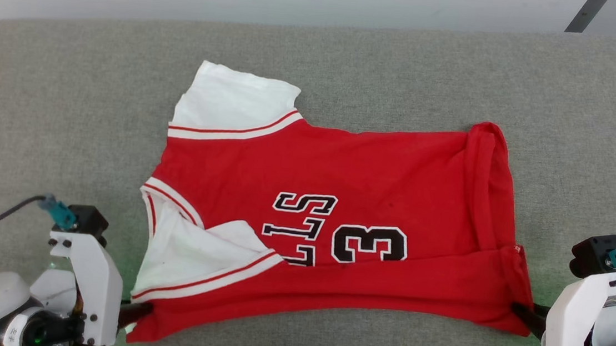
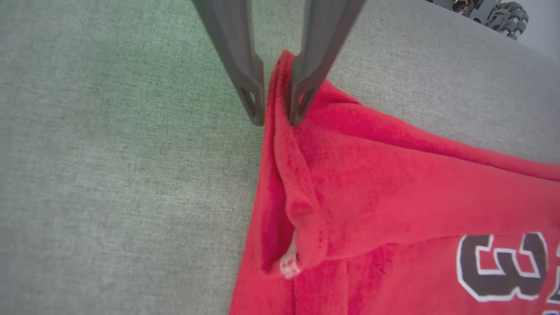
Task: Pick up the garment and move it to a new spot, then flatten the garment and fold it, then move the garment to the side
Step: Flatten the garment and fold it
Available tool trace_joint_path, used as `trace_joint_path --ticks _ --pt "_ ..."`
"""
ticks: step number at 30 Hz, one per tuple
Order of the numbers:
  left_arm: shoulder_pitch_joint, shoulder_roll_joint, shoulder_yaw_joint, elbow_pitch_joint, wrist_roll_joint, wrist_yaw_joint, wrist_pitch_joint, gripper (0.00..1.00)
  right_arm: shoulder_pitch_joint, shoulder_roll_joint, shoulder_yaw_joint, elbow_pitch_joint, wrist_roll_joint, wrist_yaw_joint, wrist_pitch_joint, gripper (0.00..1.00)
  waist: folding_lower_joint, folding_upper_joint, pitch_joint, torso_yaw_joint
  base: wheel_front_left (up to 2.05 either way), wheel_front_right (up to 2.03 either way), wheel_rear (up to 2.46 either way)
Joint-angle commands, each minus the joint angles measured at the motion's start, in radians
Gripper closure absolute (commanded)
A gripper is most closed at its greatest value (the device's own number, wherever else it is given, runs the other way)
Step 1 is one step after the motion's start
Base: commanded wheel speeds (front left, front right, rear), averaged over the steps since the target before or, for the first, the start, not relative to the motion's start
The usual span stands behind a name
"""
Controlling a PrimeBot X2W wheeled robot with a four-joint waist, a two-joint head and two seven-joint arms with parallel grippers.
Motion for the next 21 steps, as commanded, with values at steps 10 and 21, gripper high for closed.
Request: trace_joint_path --ticks 10,21 --pt "-0.031 0.030 -0.001 -0.014 0.051 0.004 0.006 0.00 -0.017 -0.017 0.020 -0.024 0.006 -0.001 -0.042 0.00 0.0000 -0.0001 -0.021 -0.011 0.00 0.00 0.00" --pt "-0.153 0.052 0.061 -0.036 0.146 0.001 -0.050 0.00 -0.025 -0.038 0.023 -0.154 -0.014 -0.001 -0.276 0.00 0.0000 -0.0001 -0.020 -0.062 0.00 0.00 0.00"
